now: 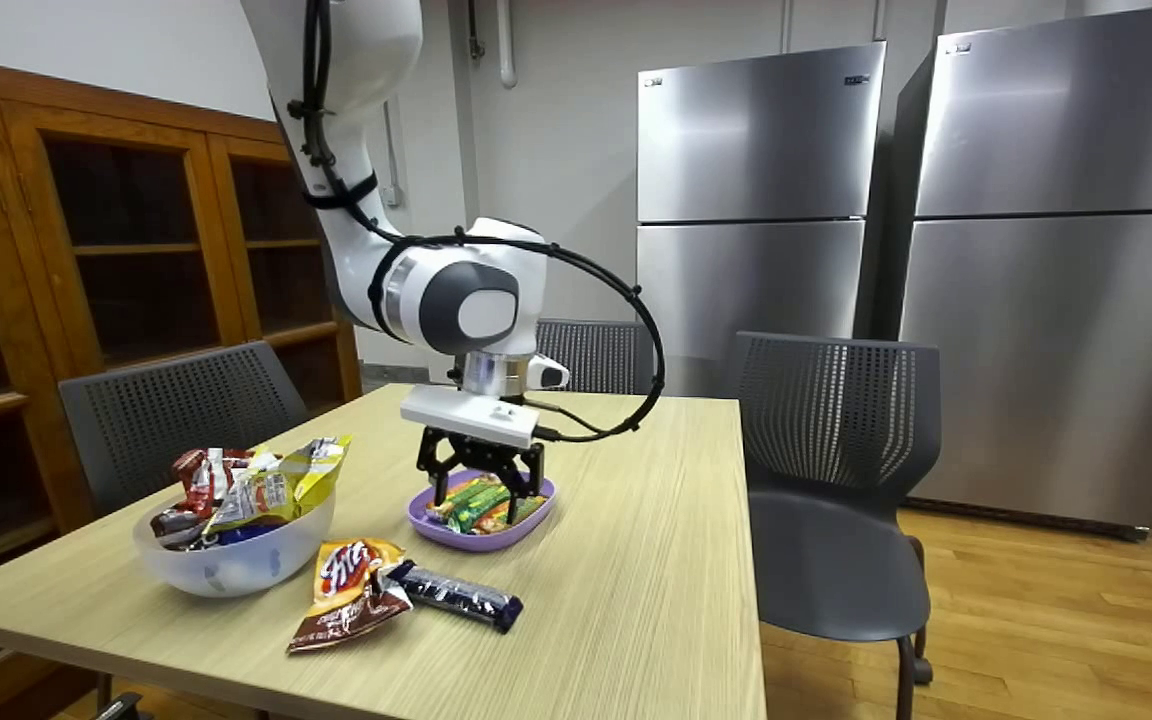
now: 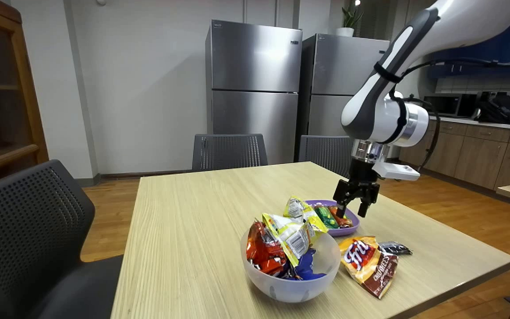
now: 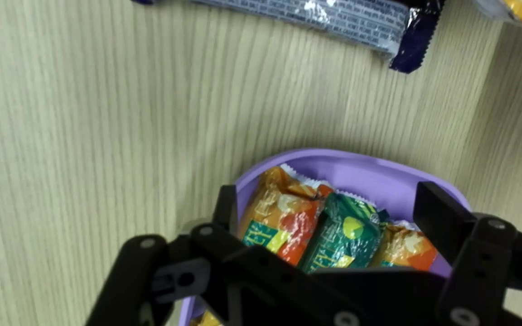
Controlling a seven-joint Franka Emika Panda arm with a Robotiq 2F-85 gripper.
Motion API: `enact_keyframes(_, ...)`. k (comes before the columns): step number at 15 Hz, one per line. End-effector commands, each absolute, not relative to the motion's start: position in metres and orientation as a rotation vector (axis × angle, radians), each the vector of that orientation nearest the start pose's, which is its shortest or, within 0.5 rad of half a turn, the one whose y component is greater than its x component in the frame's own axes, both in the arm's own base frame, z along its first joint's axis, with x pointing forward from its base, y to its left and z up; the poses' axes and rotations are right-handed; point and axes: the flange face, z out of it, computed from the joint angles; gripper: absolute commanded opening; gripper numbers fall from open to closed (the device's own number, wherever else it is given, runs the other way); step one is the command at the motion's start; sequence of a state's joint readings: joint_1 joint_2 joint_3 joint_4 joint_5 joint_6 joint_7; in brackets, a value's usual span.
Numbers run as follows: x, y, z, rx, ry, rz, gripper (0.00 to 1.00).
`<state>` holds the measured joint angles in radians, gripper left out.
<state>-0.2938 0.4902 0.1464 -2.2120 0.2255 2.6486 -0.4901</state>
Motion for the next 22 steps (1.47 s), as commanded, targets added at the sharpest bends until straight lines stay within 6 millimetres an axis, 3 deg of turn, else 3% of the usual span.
enact_keyframes(1, 0.516, -0.066, 0.164, -2.916, -0.319, -0.03, 1.0)
enact_keyframes(8, 0.495, -0.041, 0.152, -2.81, -0.573, 0.007, 1.0)
enact_keyframes(16, 0.475, -0.06, 0.147, -2.576, -0.851, 0.073, 1.0)
enact_keyframes(22, 0.464, -0.071, 0.149, -2.479, -0.953, 0.124, 1.0)
